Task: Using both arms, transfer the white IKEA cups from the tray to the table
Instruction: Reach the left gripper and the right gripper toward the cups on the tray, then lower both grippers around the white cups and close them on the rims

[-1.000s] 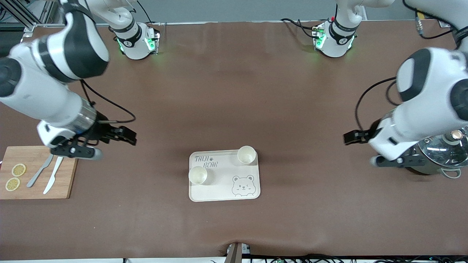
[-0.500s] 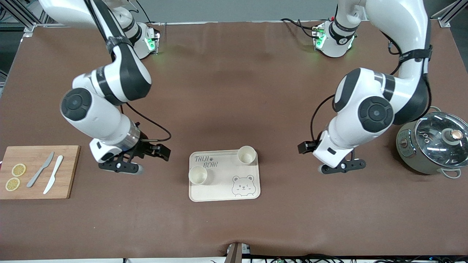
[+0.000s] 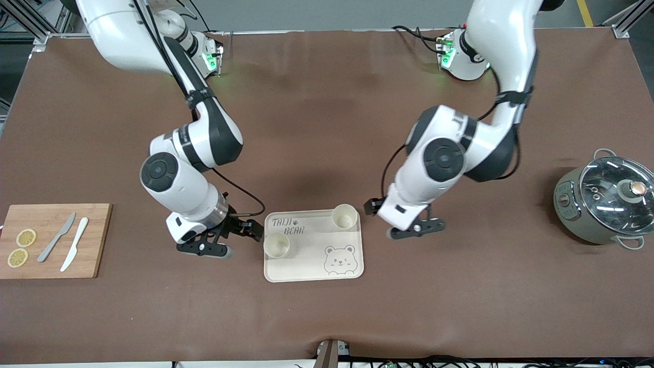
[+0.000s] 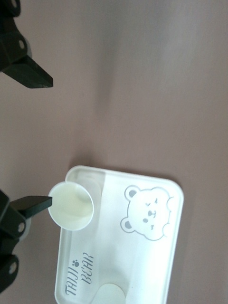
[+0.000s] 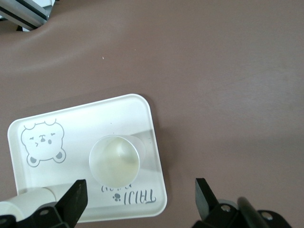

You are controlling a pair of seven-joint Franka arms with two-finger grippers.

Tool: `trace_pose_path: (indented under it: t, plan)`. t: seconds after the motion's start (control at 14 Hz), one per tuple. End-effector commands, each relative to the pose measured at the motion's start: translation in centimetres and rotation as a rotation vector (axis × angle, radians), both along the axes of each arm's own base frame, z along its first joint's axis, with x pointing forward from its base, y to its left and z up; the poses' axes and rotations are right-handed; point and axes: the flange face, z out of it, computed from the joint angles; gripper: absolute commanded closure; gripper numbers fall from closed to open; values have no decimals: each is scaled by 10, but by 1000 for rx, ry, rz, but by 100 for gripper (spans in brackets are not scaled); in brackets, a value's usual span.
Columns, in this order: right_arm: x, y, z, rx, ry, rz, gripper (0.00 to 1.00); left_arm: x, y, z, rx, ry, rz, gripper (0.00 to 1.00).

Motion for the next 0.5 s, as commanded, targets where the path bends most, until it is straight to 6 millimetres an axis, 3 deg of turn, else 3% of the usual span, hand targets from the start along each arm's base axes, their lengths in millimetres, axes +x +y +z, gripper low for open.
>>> trace_pose_path:
  t: [0.0,0.21,0.43]
  plan:
    - [6,10,-16,1,-16,-15,0,13,4,-39,1,-3,7,0]
    - [9,14,-39,2,-33,-14,0,11,-5,-67,7,3,3,0]
    - [9,13,-50,-13,-28,-8,0,7,-17,-75,-25,-1,19,0]
